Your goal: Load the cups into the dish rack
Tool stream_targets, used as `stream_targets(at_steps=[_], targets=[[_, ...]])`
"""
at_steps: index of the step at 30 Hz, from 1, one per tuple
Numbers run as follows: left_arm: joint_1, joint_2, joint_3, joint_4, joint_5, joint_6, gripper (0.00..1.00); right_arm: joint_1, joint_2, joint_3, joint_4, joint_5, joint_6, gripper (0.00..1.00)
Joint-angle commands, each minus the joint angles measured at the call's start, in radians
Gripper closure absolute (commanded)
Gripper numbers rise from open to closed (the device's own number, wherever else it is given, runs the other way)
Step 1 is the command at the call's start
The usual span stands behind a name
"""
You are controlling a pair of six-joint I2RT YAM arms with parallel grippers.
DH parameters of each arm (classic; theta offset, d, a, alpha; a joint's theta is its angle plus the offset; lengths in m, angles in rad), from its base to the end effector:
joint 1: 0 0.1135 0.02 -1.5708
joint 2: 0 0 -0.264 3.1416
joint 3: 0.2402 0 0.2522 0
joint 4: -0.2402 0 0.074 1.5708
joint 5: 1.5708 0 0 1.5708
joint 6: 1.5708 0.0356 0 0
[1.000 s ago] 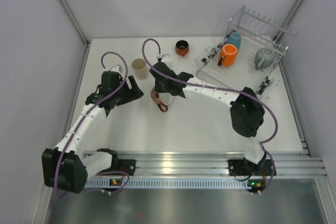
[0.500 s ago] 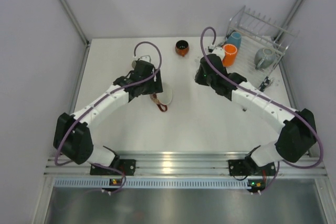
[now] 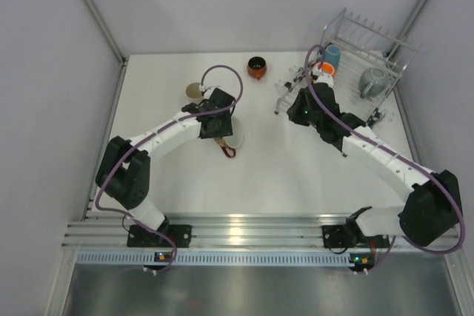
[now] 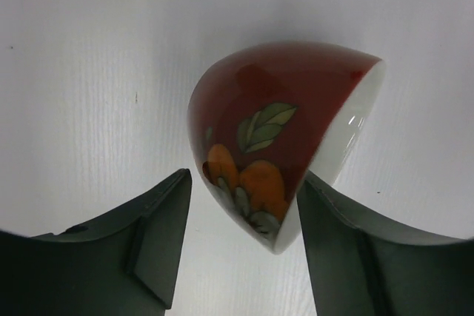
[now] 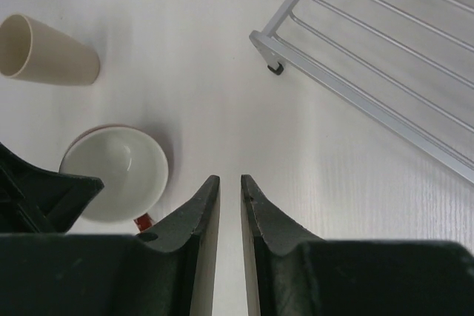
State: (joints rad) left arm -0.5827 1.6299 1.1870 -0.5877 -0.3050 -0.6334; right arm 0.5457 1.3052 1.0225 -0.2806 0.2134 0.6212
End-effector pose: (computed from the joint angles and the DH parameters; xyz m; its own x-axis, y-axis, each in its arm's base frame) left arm 0.2882 -0.1772 0.2337 -0.8115 -0.1413 -0.5670 -0.1047 0.9898 -0.0968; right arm 0.2558 0.1465 0.2994 -0.5773 0.3149 -0.7534 -0.0224 0.9162 0.4001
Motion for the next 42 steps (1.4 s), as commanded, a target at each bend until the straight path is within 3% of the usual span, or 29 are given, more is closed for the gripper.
stream_targets(at_steps=[1, 2, 6, 7, 11, 16, 19, 20, 25, 29, 35, 42], targets=[[-0.009, 0.005, 0.025, -0.015, -0.043, -0.022, 0.38, -0.02, -0.027, -0.025, 0.06, -0.067, -0.026, 0.82], [-0.008, -0.001, 0.022, -0.015, -0.049, -0.022, 0.41, -0.02, -0.026, -0.03, 0.066, -0.081, -0.031, 0.81], [-0.006, -0.018, 0.014, -0.017, -0.054, -0.026, 0.69, -0.026, -0.029, -0.045, 0.103, -0.179, -0.064, 0.78], [-0.005, -0.021, 0.011, -0.015, -0.052, -0.026, 0.8, -0.026, -0.026, -0.045, 0.109, -0.196, -0.072, 0.77], [0.009, -0.044, 0.006, -0.012, -0.014, -0.025, 1.0, -0.026, -0.029, -0.053, 0.133, -0.305, -0.098, 0.71], [0.024, -0.143, -0.055, 0.132, 0.113, 0.02, 1.0, -0.026, -0.06, -0.1, 0.207, -0.462, -0.097, 0.57], [0.07, -0.258, -0.171, 0.321, 0.298, -0.003, 1.0, -0.027, -0.08, -0.14, 0.311, -0.664, -0.052, 0.46], [0.09, -0.293, -0.208, 0.389, 0.437, -0.02, 1.0, -0.027, -0.08, -0.15, 0.34, -0.708, -0.034, 0.4], [0.274, -0.416, -0.412, 0.763, 0.742, -0.181, 1.0, -0.03, -0.099, -0.231, 0.584, -0.949, 0.119, 0.26], [0.322, -0.464, -0.423, 0.862, 0.837, -0.218, 1.0, -0.026, -0.126, -0.291, 0.741, -1.008, 0.218, 0.23], [0.32, -0.524, -0.458, 1.098, 0.911, -0.348, 1.0, 0.032, -0.103, -0.291, 0.802, -1.01, 0.284, 0.23], [0.316, -0.551, -0.47, 1.201, 0.968, -0.377, 1.0, 0.092, -0.014, -0.256, 0.966, -1.036, 0.402, 0.26]])
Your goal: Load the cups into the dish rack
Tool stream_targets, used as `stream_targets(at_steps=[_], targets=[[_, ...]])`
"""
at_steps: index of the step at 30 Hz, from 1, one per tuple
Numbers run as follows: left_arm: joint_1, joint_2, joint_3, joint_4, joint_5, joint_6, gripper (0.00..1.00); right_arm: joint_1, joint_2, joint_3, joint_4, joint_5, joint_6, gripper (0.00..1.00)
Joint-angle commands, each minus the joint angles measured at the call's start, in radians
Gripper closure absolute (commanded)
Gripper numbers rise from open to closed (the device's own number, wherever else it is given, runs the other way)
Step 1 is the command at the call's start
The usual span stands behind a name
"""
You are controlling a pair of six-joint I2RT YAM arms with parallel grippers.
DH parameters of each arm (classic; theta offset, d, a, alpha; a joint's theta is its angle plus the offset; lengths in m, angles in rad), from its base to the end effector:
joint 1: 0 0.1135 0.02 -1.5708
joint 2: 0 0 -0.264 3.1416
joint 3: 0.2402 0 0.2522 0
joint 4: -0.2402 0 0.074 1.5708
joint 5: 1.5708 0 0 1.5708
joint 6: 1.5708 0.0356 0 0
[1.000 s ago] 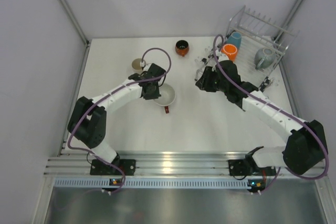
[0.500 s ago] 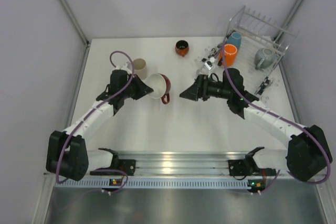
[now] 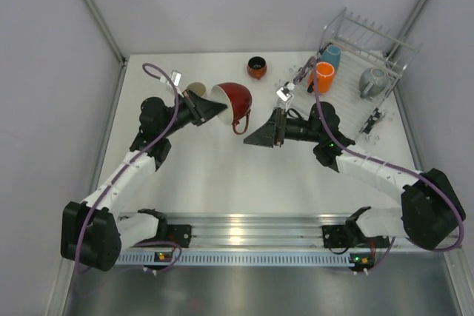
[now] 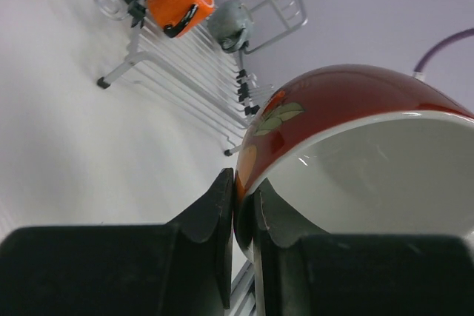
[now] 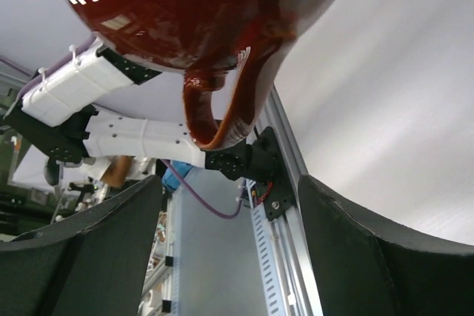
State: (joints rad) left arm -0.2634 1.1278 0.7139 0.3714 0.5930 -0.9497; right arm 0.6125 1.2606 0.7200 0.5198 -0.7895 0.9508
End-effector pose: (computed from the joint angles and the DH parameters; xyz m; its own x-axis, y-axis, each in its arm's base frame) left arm 0.2446 -0.0866 0.3040 -0.6379 -0.5265 -0.5621 0.4060 0.3903 -0.8263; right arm 0.2141 0.1813 0.2882 -0.8121 0.1299 -0.5689 -0.5588 0.1074 0.8223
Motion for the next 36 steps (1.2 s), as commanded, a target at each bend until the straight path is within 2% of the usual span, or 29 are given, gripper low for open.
stream_targets(at_steps=[1, 9, 15, 16, 18, 19, 22, 23, 25, 29, 32, 34, 36], targets=[[-0.002, -0.054, -0.004, 0.277, 0.073, -0.066, 1.0, 0.032, 0.039, 0.052, 0.183, -0.033, 0.083, 0.26], [-0.014, -0.074, -0.07, 0.42, 0.12, -0.103, 1.0, 0.093, 0.115, 0.101, 0.348, -0.025, 0.18, 0.28], [-0.016, -0.082, -0.087, 0.457, 0.151, -0.112, 1.0, 0.102, 0.18, 0.114, 0.514, -0.03, 0.291, 0.37], [-0.016, -0.086, -0.091, 0.46, 0.149, -0.112, 1.0, 0.104, 0.186, 0.114, 0.543, -0.031, 0.302, 0.44], [-0.017, -0.089, -0.1, 0.466, 0.146, -0.11, 1.0, 0.11, 0.215, 0.119, 0.58, -0.034, 0.336, 0.5], [-0.017, -0.092, -0.105, 0.469, 0.148, -0.11, 1.0, 0.113, 0.224, 0.118, 0.598, -0.034, 0.35, 0.6], [-0.017, -0.092, -0.113, 0.471, 0.156, -0.106, 1.0, 0.118, 0.252, 0.108, 0.678, -0.033, 0.396, 0.75], [-0.017, -0.092, -0.117, 0.471, 0.157, -0.104, 1.0, 0.118, 0.256, 0.105, 0.693, -0.033, 0.405, 0.86], [-0.017, -0.094, -0.126, 0.471, 0.159, -0.101, 1.0, 0.118, 0.266, 0.099, 0.721, -0.031, 0.416, 1.0], [-0.017, -0.099, -0.148, 0.471, 0.154, -0.078, 1.0, 0.115, 0.273, 0.087, 0.77, -0.02, 0.437, 1.0], [-0.016, -0.1, -0.177, 0.471, 0.137, -0.073, 0.85, 0.106, 0.284, 0.081, 0.809, -0.02, 0.473, 1.0], [-0.016, -0.1, -0.191, 0.471, 0.136, -0.073, 0.66, 0.098, 0.295, 0.07, 0.839, -0.014, 0.49, 1.0], [-0.016, -0.102, -0.2, 0.471, 0.128, -0.072, 0.53, 0.081, 0.301, 0.064, 0.856, -0.013, 0.506, 1.0]])
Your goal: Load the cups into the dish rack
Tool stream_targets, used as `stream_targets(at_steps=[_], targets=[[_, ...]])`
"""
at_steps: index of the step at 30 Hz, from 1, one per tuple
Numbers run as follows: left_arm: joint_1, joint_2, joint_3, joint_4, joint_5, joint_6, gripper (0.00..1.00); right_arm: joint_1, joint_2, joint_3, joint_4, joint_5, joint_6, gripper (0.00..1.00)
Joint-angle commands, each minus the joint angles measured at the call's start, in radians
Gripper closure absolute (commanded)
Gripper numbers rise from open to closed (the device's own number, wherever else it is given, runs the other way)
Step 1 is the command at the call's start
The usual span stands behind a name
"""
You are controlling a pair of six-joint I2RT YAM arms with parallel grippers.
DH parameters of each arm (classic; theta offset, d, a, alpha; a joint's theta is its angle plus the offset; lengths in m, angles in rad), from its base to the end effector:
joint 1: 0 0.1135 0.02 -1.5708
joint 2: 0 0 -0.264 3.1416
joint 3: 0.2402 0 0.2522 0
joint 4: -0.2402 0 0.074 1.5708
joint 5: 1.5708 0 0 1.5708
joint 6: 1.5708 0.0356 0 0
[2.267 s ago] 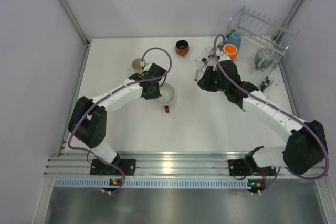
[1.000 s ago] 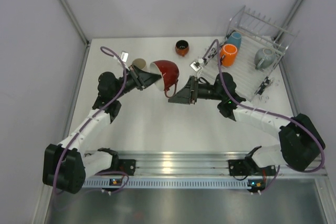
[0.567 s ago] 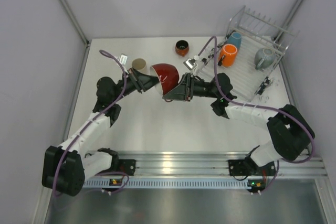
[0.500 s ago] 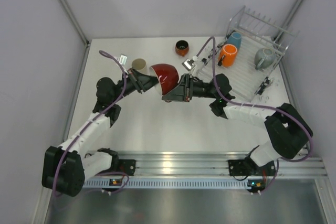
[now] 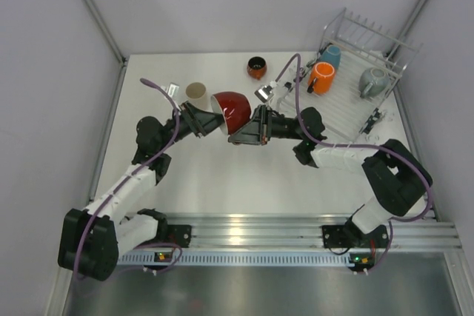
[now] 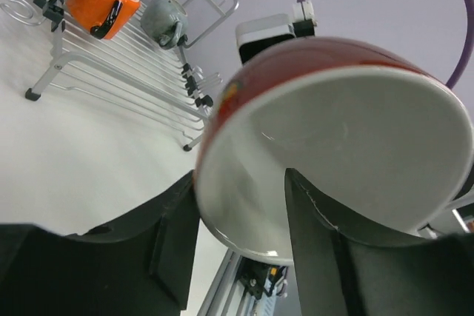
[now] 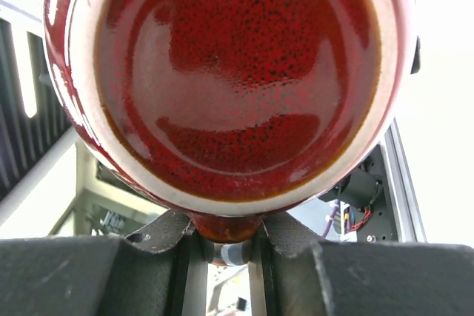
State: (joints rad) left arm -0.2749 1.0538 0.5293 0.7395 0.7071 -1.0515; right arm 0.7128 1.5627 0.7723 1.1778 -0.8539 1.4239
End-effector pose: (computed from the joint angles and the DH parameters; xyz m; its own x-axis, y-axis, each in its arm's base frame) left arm 0.2154 -0.0848 0.2938 -0.6076 -0.5144 -0.6052 0.5838 0.2273 -0.7794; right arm 0.2268 0.2315 0.2824 -0.9056 0.0764 -0.4172 -0.4229 -0.2384 0.8742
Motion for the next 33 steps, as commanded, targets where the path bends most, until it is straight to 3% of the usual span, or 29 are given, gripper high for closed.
stream_targets(at_steps=[1, 7, 8, 10, 17, 20, 21, 23, 25, 28, 33], targets=[[-0.006, -0.032, -0.018, 0.103, 0.009, 0.033, 0.45, -0.024, 0.002, 0.009, 0.206, 0.05, 0.035, 1.0], [-0.004, -0.054, -0.018, 0.048, -0.007, 0.063, 0.24, -0.065, -0.004, -0.018, 0.215, 0.044, 0.044, 1.0], [-0.004, -0.058, -0.012, 0.022, -0.014, 0.077, 0.13, -0.082, -0.006, -0.024, 0.21, 0.042, 0.043, 1.0], [-0.004, -0.069, -0.014, -0.038, -0.033, 0.114, 0.02, -0.104, -0.021, -0.045, 0.195, 0.039, 0.035, 1.0], [-0.004, -0.13, -0.006, -0.251, -0.13, 0.215, 0.02, -0.255, -0.128, -0.096, -0.059, 0.033, -0.133, 1.0], [-0.004, -0.15, 0.024, -0.391, -0.193, 0.28, 0.02, -0.32, -0.218, -0.068, -0.336, 0.067, -0.317, 1.0], [-0.004, -0.159, 0.037, -0.437, -0.216, 0.298, 0.02, -0.334, -0.249, -0.05, -0.583, 0.125, -0.386, 1.0], [-0.003, -0.173, 0.067, -0.532, -0.26, 0.353, 0.02, -0.361, -0.34, 0.029, -0.839, 0.237, -0.609, 1.0], [-0.003, -0.201, 0.075, -0.56, -0.282, 0.387, 0.02, -0.363, -0.386, 0.086, -1.125, 0.465, -0.757, 1.0], [-0.004, -0.232, 0.081, -0.583, -0.302, 0.404, 0.02, -0.38, -0.423, 0.189, -1.372, 0.777, -0.842, 1.0], [-0.003, -0.236, 0.093, -0.618, -0.308, 0.43, 0.02, -0.415, -0.395, 0.254, -1.517, 1.114, -0.892, 1.0]])
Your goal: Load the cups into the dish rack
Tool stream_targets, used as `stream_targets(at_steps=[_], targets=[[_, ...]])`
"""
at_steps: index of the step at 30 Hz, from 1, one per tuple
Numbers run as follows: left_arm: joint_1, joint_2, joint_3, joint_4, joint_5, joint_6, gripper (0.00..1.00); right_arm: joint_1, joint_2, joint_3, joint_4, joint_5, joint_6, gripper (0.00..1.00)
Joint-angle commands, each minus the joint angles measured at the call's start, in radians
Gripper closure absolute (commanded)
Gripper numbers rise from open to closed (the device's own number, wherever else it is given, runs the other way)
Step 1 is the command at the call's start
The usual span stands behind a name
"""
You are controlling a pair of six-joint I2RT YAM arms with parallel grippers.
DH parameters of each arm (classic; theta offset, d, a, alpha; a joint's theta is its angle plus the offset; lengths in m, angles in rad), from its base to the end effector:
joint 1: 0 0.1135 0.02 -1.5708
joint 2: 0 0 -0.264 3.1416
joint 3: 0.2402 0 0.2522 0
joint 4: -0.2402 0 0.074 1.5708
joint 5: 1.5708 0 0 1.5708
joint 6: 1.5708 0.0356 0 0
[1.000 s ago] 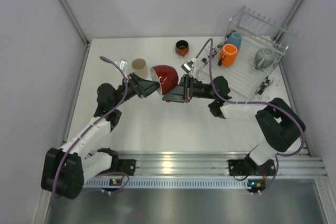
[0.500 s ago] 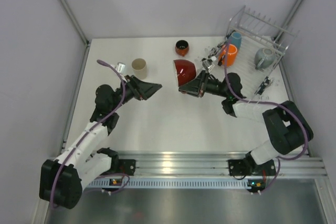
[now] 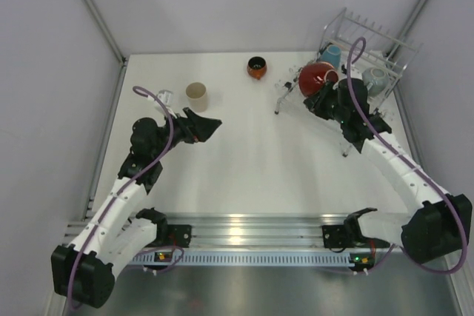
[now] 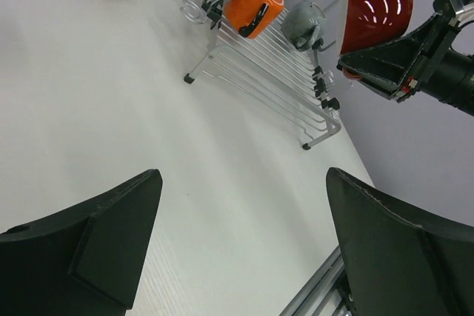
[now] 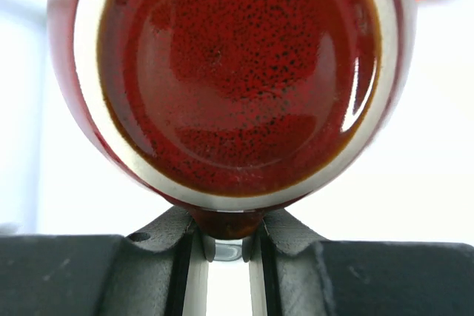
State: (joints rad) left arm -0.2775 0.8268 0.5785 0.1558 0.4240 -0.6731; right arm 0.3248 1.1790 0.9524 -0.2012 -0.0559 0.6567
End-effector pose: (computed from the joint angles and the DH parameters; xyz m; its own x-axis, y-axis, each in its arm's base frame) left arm 0.1878 -0.0687 0.2959 -0.4707 -0.4567 -0.7549 0.4479 0.6134 -0.6505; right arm 0.2562 0.0884 0.3155 -0.5353 0.4629 -0.7065 -0.0505 0.8174 0.5739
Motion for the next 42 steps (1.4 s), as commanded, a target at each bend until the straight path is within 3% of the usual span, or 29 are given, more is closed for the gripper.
stream_targets(at_steps=[1, 11, 23, 42], targets=[[-0.002, -0.009, 0.044, -0.036, -0.027, 0.053, 0.02, -0.033, -0.004, 0.085, -0.148, 0.355, -0.129, 1.0], [0.0, -0.054, 0.054, -0.108, -0.047, 0.084, 0.02, -0.069, 0.175, 0.151, -0.141, 0.594, -0.164, 1.0], [-0.002, -0.08, 0.055, -0.131, -0.06, 0.081, 0.02, -0.154, 0.347, 0.174, -0.009, 0.539, -0.19, 1.0], [0.0, -0.075, 0.063, -0.134, -0.083, 0.066, 0.02, -0.231, 0.513, 0.252, 0.0, 0.429, -0.167, 1.0]])
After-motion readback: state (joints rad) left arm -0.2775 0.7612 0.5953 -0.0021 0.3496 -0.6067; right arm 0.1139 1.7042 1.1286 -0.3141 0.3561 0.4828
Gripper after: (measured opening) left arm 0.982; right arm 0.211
